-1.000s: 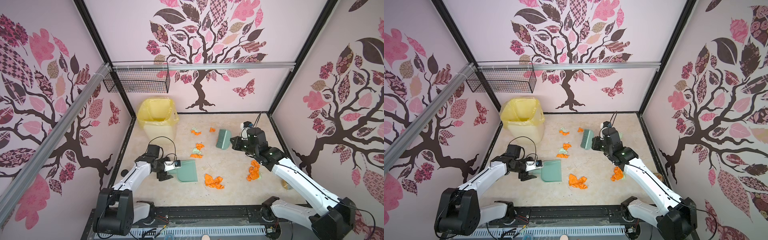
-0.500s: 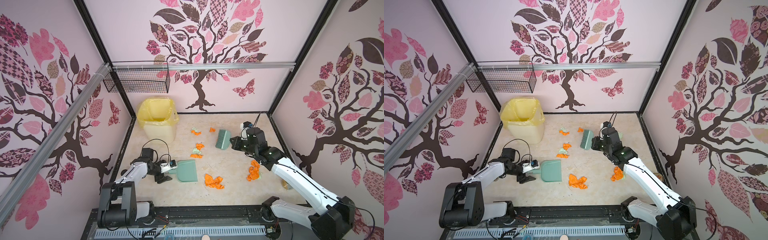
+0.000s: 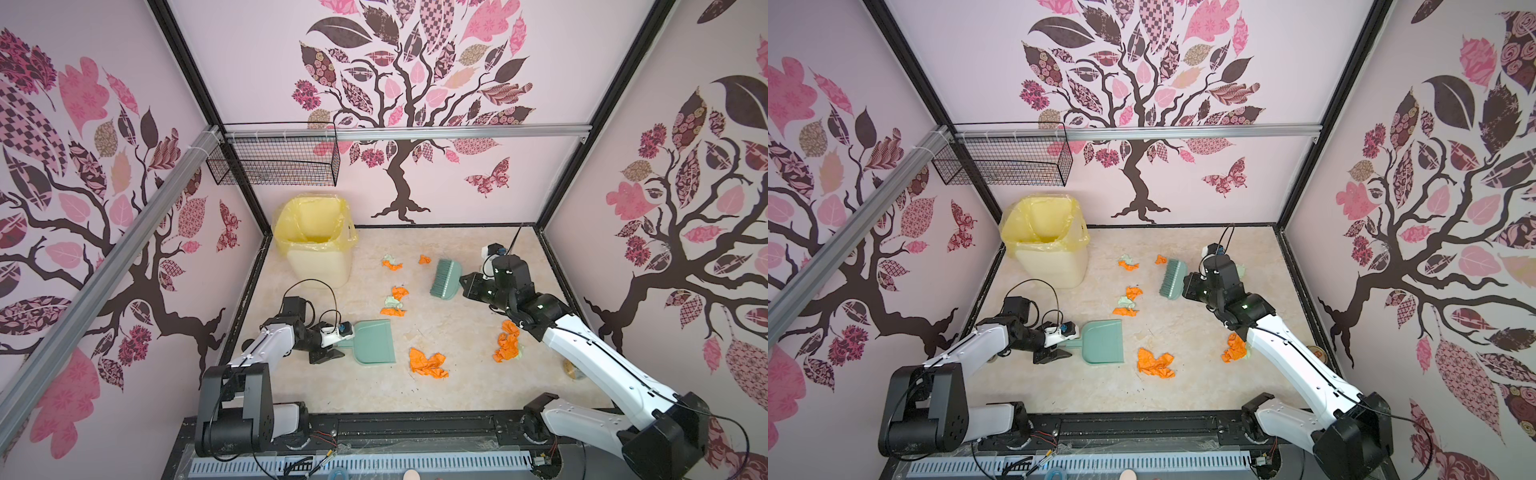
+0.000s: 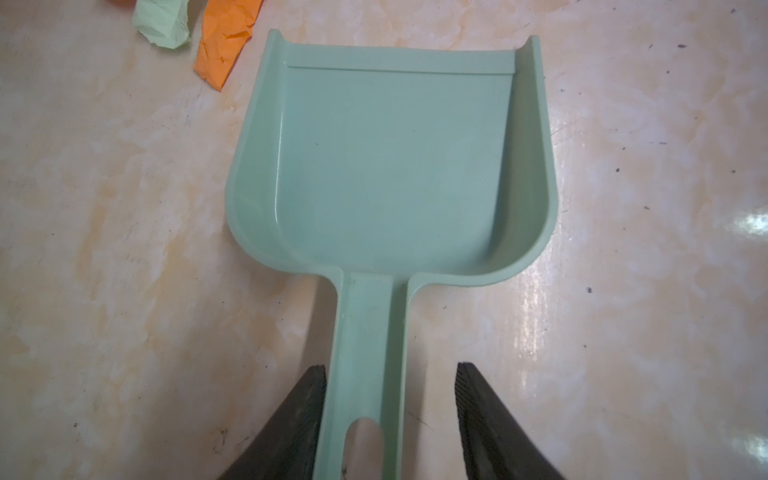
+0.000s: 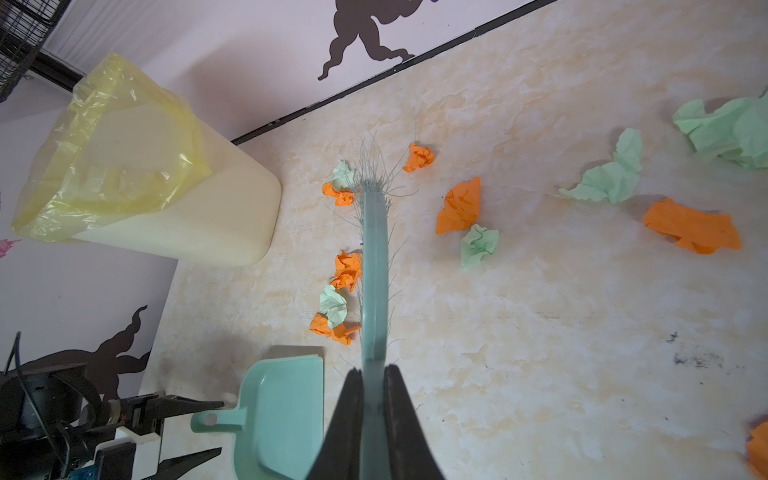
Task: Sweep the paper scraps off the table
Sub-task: 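Grasp the green dustpan handle with the left gripper while the right holds the brush, then move the brush with the right gripper to the scraps farthest from the robot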
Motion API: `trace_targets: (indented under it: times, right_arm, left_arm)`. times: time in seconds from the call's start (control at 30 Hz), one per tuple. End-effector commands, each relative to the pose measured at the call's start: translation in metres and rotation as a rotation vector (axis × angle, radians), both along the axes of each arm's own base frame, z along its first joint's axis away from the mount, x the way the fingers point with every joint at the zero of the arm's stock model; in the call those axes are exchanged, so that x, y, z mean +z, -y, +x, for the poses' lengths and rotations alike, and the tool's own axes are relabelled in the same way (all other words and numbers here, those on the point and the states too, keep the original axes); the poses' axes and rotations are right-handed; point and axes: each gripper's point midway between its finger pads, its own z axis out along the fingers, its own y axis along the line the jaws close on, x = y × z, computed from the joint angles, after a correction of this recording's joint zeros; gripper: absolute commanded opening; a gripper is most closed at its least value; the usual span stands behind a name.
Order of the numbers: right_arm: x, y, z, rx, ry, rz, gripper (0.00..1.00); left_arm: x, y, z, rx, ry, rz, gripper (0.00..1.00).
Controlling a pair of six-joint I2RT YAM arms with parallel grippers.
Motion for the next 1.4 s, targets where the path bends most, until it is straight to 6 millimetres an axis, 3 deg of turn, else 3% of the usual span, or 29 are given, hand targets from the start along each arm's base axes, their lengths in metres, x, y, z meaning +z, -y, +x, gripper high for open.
trace_targets:
  times: [0.0,0.13,0.3,0.4,0.8,0.93,1.07,1.23,1.37]
  right_arm:
    - [0.022,0.001,0.004,-0.015,0.050,0.032,0.00]
    - [0.022,0.000,0.004,-0.016,0.050,0.036,0.00]
    - [0.025,-0.001,0.003,-0.014,0.052,0.053,0.00]
    - [0.027,-0.001,0.002,-0.017,0.055,0.067,0.00]
    - [0.023,0.008,0.000,-0.033,0.025,-0.009,0.00]
    - [0.017,0.013,0.004,-0.014,-0.007,-0.130,0.00]
    - [0.021,0.006,0.012,0.075,-0.002,-0.276,0.00]
    - [0.035,-0.032,0.032,0.294,0.119,-0.594,0.00]
    - [0.025,-0.062,0.065,0.455,0.182,-0.926,0.00]
  left_arm:
    - [0.000,0.002,-0.004,-0.009,-0.015,-0.020,0.52]
    - [0.000,0.002,-0.002,-0.004,-0.017,-0.019,0.50]
    - [-0.002,0.001,-0.003,-0.004,-0.020,-0.015,0.40]
    - [-0.002,0.001,-0.003,-0.005,-0.017,-0.014,0.28]
    - [0.011,0.003,-0.004,0.029,-0.055,-0.037,0.08]
    - [0.029,0.003,-0.007,0.095,-0.151,-0.052,0.04]
    - [0.037,-0.010,-0.003,0.200,-0.163,0.015,0.01]
    - [0.030,-0.027,-0.003,0.322,-0.204,0.098,0.00]
    - [0.028,-0.035,-0.009,0.390,-0.209,0.126,0.00]
